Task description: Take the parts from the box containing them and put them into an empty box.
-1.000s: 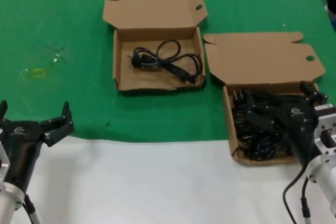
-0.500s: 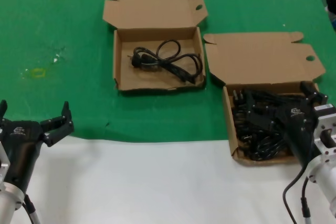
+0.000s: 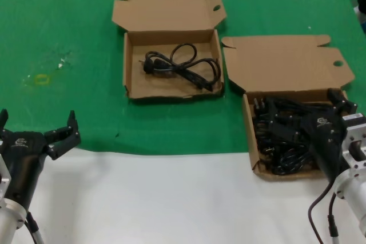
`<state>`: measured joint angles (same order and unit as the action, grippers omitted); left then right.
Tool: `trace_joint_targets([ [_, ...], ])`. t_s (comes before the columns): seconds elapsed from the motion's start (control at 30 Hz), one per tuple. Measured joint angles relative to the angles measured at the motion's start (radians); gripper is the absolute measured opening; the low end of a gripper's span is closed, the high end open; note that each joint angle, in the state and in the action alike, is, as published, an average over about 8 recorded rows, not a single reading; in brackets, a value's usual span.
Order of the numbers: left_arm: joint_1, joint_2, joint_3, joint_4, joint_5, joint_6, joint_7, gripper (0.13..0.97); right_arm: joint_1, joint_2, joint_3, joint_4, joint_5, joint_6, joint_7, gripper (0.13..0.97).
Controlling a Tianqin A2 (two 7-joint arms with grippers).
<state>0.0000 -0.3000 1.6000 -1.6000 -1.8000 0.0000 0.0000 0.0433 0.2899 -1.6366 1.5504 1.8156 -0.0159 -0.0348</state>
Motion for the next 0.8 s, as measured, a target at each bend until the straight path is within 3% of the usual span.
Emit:
trace_joint_targets([
  [0.8,0.0,0.0,0.0,0.0,0.0,0.0,0.0,0.966,0.0,0.0,0.0,0.0,0.0,0.0,0.0,0.966],
])
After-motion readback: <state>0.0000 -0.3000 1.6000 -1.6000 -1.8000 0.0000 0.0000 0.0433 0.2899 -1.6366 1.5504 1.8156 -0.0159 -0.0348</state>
